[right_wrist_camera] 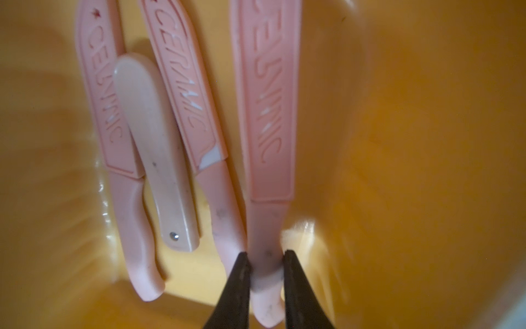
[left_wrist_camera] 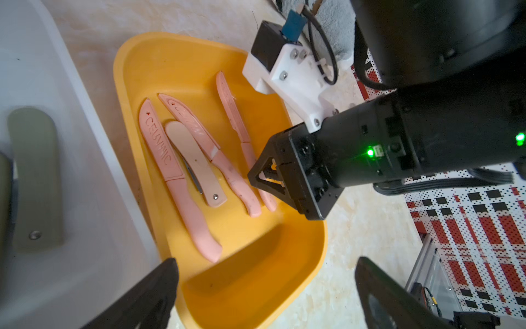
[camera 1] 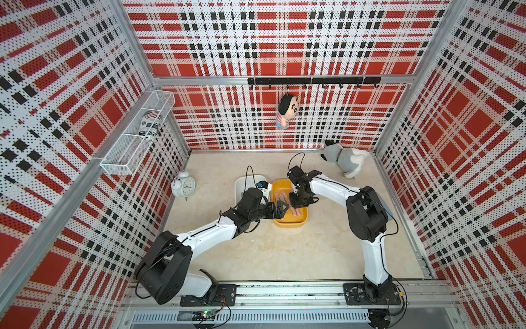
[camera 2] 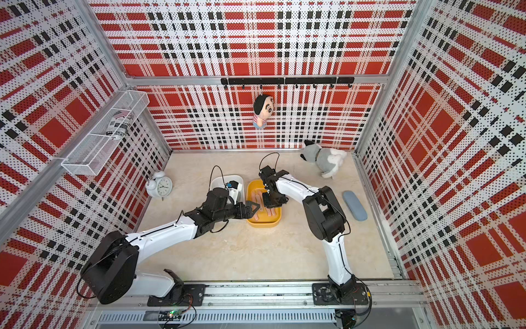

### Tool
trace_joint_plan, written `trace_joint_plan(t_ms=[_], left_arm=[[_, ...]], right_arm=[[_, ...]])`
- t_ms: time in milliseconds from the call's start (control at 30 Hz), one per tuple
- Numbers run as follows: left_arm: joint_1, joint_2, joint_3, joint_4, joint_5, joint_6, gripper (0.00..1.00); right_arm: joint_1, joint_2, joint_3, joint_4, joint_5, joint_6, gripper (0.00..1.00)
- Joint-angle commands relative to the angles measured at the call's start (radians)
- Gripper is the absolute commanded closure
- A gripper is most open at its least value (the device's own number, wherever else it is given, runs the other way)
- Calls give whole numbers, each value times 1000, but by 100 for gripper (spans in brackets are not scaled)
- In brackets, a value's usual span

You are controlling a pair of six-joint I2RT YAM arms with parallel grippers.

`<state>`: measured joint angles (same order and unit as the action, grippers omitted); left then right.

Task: Place the fruit knives into the storage box by color
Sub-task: Place the fruit knife in the storage box.

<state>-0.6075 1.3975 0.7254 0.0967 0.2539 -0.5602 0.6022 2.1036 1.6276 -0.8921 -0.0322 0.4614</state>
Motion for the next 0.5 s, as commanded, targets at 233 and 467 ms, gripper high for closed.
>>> trace_joint_plan(t_ms=[233,467], left_arm=[[8,-22,-11,13,-1,4,2],[8,-33,-11,11,-1,1,2]], right_arm=[[8,-25,23,-6,18,5,54],[10,-56,37,2,16,11,47]])
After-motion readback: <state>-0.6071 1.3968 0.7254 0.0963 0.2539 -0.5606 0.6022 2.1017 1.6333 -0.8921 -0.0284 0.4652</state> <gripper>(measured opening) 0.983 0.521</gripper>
